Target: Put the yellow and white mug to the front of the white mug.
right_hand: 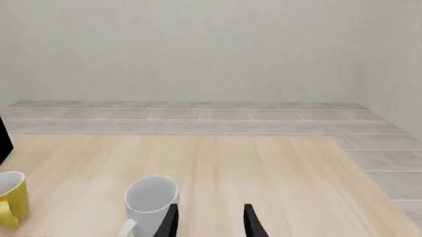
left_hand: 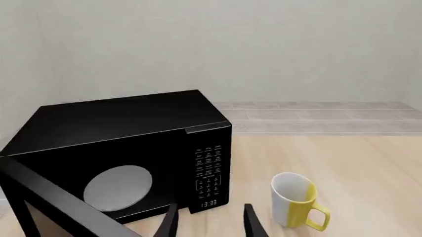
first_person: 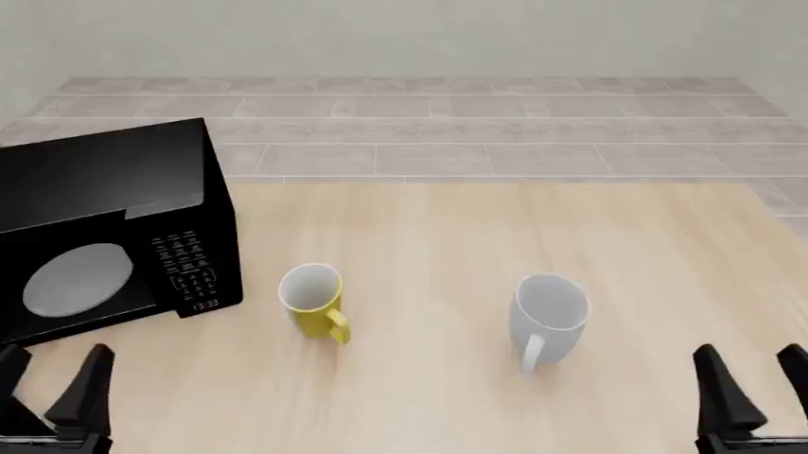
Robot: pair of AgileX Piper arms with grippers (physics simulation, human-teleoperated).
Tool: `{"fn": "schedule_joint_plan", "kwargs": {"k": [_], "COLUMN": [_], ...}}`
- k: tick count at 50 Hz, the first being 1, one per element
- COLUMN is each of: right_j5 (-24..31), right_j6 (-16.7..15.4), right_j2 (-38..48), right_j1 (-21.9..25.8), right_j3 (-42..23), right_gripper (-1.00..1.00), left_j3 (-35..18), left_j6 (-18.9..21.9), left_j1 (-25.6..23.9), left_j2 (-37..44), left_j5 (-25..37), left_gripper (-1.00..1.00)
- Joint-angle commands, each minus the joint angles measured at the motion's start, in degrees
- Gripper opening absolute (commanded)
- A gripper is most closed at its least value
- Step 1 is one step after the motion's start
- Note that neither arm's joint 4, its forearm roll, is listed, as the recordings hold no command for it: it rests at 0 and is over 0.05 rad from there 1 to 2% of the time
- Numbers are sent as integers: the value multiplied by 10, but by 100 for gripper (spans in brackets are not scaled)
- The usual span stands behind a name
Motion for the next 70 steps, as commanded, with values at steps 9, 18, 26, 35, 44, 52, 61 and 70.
{"fn": "schedule_joint_plan", "kwargs": {"k": [9, 18, 26, 35, 44, 52, 61, 70], "right_j5": [1, 5, 5, -25, -75, -133, -132, -128], "right_j6": [-15, -16, -44, -49, -74, -92, -119, -105], "right_j2": [6, 1, 18, 94, 176, 316, 397, 464], "right_j1": [-14, -12, 67, 137, 187, 226, 283, 354], "right_j3": [0, 0, -21, -77, -99, -137, -185, -231], "right_gripper": [100, 100, 100, 100, 100, 100, 100, 100], "left_j3": [-2, -2, -2, -2, -2, -2, -2, -2], "left_j6": [0, 0, 0, 0, 0, 0, 0, 0], "left_j1": [0, 0, 0, 0, 0, 0, 0, 0], "left_j2": [3, 3, 3, 3, 3, 3, 3, 3], "left_j5": [-1, -1, -1, -1, -1, -1, -1, -1], "left_gripper": [100, 100, 100, 100, 100, 100, 100, 100]}}
